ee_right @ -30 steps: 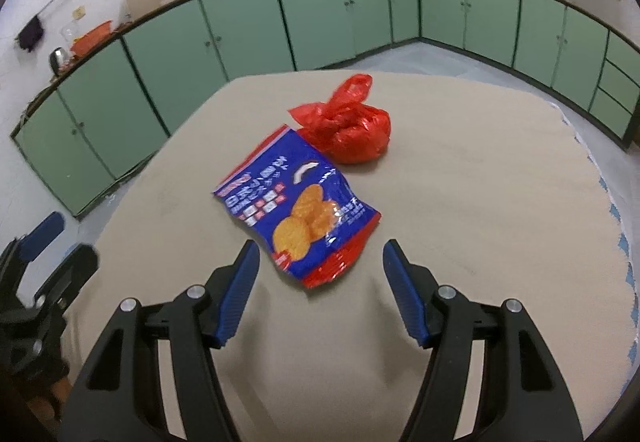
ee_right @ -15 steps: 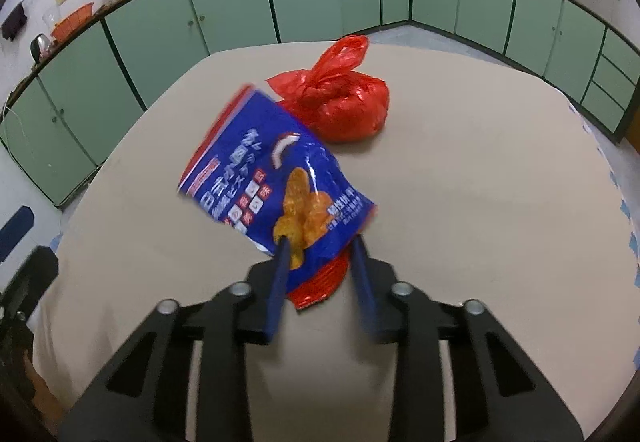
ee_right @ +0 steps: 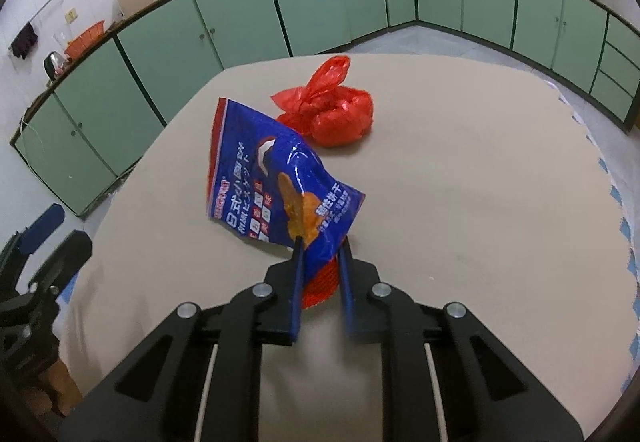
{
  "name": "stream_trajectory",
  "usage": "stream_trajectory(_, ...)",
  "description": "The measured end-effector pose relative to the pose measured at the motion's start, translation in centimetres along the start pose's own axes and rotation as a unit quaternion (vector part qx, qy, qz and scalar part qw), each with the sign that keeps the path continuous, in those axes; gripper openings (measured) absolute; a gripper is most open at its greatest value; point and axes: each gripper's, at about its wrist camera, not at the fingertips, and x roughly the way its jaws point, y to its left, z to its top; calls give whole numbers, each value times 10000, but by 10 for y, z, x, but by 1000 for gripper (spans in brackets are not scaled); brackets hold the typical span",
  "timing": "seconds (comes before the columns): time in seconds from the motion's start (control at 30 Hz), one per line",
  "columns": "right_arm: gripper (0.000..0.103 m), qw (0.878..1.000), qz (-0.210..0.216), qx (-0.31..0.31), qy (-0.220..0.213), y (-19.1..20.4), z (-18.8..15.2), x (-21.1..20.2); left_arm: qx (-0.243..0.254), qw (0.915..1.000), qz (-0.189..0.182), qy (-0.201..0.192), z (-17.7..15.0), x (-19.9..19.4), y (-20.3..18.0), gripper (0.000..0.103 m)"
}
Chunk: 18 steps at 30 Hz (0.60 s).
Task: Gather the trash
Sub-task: 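Lift the snack bag with the right tool while the left approaches the red bag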
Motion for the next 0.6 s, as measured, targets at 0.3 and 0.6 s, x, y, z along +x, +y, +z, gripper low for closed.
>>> stream_trajectory(0.3, 14, 9997, 47, 150, -166, -29, -3, -37, 18, 10000, -56, -3, 4, 1, -8, 86)
stream_trajectory(0.6, 14, 9982, -218, 478, -305, -100, -18, -70, 90, 9996, -284, -5, 25, 25, -46, 86)
